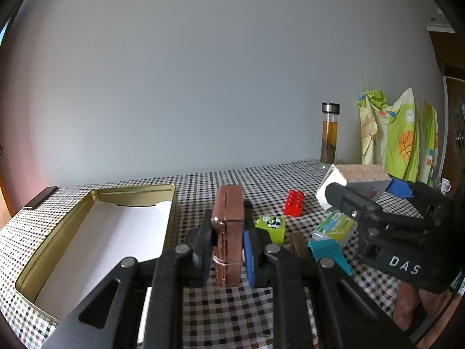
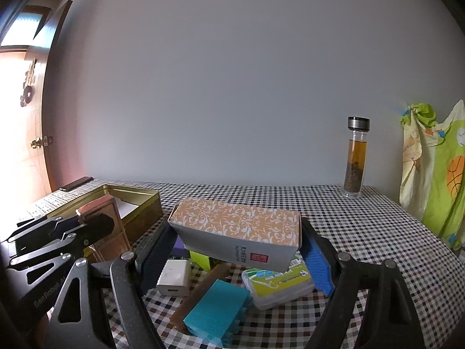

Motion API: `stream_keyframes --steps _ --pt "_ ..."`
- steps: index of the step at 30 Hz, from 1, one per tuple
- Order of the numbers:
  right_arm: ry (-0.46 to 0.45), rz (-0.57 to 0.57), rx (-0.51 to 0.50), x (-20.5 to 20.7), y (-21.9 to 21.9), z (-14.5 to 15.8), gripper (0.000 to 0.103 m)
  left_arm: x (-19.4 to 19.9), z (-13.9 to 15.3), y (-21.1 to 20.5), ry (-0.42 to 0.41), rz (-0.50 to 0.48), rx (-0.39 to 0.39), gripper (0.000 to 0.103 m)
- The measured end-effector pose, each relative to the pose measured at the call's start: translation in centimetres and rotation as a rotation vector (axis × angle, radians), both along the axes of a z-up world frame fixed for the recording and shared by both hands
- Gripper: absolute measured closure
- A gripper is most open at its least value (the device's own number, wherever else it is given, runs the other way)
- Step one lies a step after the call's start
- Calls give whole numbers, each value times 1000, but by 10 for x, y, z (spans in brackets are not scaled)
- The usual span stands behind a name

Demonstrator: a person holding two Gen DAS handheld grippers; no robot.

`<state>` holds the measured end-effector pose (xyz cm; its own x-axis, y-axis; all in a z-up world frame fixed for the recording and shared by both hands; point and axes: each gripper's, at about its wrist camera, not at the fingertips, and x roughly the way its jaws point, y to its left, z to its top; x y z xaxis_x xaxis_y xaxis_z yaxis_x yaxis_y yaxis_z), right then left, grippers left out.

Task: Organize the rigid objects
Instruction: 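Lift the photo frame with the left tool and carry both objects toward the gold tin, then lower the frame and box into the gold tin and open both tools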

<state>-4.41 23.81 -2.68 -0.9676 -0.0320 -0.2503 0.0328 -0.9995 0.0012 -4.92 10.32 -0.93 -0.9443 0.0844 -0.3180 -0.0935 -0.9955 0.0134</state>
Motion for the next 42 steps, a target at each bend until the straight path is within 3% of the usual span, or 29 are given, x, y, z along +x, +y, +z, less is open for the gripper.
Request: stream_keyframes --steps 14,42 --pt "32 60 8 6 -16 0 19 8 4 -5 48 24 -9 86" --pt "-8 139 10 -2 -65 -3 19 10 3 -59 40 124 32 86"
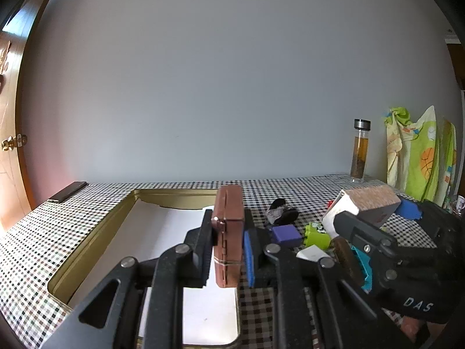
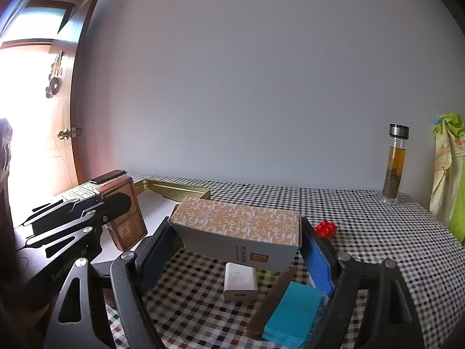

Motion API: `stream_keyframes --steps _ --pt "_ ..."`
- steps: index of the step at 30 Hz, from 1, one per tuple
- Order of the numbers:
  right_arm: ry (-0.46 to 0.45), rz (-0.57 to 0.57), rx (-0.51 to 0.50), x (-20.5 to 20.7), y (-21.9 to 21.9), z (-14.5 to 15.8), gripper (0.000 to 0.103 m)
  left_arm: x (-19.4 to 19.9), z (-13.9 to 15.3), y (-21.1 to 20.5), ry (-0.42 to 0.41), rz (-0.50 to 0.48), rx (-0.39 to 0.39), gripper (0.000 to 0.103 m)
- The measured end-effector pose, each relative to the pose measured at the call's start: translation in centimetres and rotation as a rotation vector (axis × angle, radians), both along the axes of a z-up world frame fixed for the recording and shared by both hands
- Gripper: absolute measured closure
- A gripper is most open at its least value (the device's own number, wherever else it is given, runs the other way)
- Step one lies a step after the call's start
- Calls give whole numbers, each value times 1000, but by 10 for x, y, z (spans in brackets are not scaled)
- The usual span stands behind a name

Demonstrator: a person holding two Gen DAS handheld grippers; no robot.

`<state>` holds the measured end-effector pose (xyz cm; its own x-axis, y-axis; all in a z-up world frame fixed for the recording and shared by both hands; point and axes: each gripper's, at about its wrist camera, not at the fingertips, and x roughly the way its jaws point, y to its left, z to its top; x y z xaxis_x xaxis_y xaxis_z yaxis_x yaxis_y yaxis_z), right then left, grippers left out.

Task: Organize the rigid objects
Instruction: 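Lower the frame and box into the gold tin and open both tools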

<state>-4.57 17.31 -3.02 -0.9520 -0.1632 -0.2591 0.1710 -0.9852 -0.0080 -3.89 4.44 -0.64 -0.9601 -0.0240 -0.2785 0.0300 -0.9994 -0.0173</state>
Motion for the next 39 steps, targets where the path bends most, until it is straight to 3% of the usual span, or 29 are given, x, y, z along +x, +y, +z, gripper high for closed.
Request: stream_keyframes --steps 17,25,39 --pt "-7 79 7 -7 -27 -1 19 0 0 -30 -12 42 7 86" --pt "-55 141 27 -25 -51 -3 19 -3 2 -58 -35 65 22 86" --pt "-161 198 63 -85 -93 13 19 -50 4 -102 -206 34 46 86"
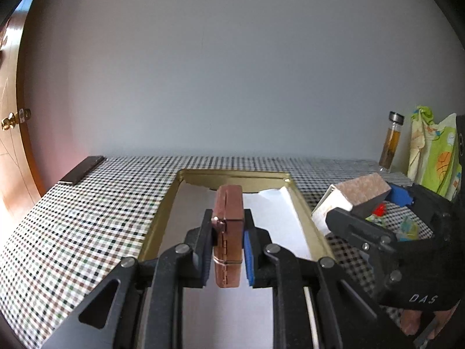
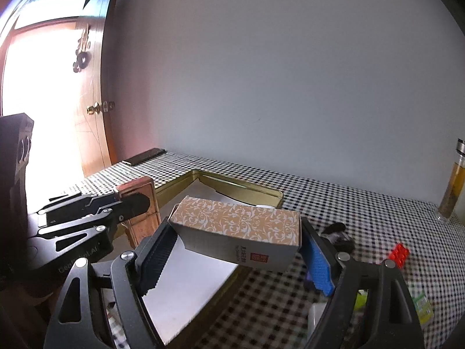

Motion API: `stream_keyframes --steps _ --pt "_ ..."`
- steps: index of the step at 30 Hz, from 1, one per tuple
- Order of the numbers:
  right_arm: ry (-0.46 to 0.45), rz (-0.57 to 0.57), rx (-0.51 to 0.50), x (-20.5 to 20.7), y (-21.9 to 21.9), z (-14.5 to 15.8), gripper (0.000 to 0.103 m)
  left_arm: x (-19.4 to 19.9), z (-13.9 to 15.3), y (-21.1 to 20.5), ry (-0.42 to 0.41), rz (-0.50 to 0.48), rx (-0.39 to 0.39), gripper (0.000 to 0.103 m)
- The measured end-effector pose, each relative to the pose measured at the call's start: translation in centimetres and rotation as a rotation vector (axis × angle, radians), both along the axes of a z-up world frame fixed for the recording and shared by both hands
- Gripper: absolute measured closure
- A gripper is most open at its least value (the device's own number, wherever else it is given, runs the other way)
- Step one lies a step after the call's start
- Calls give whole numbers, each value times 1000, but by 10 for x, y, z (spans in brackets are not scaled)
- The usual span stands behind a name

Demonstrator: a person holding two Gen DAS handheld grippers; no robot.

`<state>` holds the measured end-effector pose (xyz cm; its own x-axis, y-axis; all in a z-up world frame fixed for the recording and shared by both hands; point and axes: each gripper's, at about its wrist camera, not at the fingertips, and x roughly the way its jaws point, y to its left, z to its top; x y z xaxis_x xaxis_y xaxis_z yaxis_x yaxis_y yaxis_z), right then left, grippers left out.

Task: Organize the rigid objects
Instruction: 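Lower the frame and box into the gold tin and open both tools, then withdraw both tools from the tin toward the remaining objects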

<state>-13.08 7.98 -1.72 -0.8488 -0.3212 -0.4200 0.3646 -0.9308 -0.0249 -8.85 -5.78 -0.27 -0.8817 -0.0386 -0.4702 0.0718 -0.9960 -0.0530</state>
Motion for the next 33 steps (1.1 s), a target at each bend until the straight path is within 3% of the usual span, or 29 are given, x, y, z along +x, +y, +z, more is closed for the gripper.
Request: stream_keyframes --steps 14,26,29,31,33 --pt "-160 3 39 -72 -29 -20 19 -64 -5 -24 -215 -10 4 86" --pt "-214 12 56 -86 -44 -31 19 -74 -5 -36 -248 32 -24 86" --pt "-219 10 52 -87 -43 -30 19 -72 -3 -38 -236 59 -30 76" --pt "-222 10 40 -86 -41 -30 16 -70 -1 -37 -223 63 -45 59" --pt "-212 5 26 -83 -38 -28 14 -64 1 -36 -198 83 -60 50"
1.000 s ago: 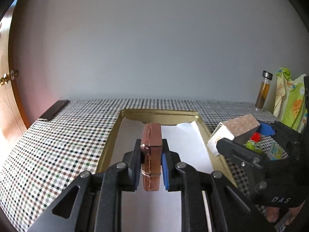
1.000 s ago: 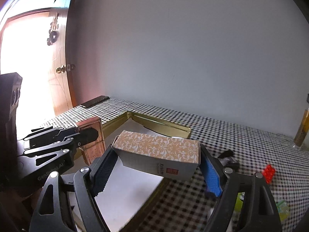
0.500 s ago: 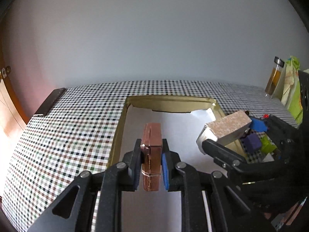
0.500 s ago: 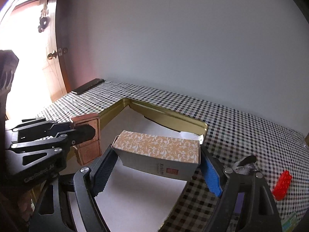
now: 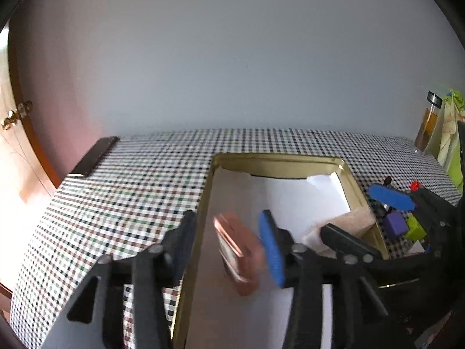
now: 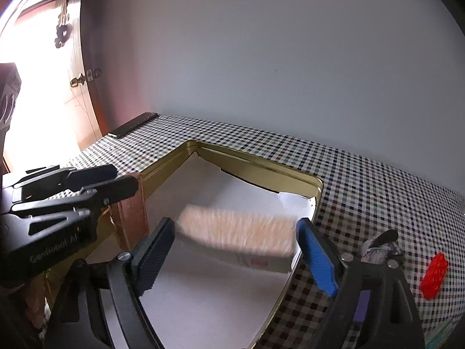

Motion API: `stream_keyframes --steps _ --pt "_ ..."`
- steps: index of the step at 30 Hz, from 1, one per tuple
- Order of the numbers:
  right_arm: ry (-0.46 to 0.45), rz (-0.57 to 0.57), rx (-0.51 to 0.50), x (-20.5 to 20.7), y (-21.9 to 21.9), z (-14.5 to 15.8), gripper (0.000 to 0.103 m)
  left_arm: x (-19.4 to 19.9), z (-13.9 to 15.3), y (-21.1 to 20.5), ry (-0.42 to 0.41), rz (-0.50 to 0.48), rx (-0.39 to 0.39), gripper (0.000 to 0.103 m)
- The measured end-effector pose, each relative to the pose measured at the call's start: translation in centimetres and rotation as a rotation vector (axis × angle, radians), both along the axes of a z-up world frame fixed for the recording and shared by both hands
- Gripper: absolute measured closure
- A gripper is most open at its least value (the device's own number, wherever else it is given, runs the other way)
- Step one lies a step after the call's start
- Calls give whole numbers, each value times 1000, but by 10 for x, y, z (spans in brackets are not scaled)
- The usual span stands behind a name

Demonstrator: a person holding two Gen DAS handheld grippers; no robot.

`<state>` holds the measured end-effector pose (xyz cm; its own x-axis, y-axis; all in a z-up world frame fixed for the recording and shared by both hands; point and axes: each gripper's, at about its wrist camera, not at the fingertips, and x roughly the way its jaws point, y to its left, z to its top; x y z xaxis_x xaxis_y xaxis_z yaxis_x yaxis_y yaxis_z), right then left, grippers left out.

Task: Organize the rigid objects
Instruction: 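Withdraw both tools from the tin toward the remaining objects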

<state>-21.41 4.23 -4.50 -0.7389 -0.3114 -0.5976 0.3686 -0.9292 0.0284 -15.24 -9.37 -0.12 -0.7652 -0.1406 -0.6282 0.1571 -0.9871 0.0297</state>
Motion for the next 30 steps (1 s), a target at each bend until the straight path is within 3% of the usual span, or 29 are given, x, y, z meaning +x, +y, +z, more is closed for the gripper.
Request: stream_keyframes --steps 3,6,12,19,24,27,30 --pt "13 -8 -18 6 6 3 13 9 2 0 33 21 -6 34" --pt "29 -23 -23 18 14 6 13 21 5 3 69 16 7 28" --pt "76 -73 -49 60 43 13 13 55 6 28 166 8 17 4" --pt "125 -211 -46 120 113 8 13 81 -4 85 230 -89 20 2" --pt "92 -377 -45 143 174 -6 13 88 -7 129 237 -180 16 1" --pt "58 -427 -100 147 203 -10 13 86 -12 149 222 -217 6 1" --pt "37 -472 -65 149 214 -12 13 83 -18 166 196 -240 -11 1"
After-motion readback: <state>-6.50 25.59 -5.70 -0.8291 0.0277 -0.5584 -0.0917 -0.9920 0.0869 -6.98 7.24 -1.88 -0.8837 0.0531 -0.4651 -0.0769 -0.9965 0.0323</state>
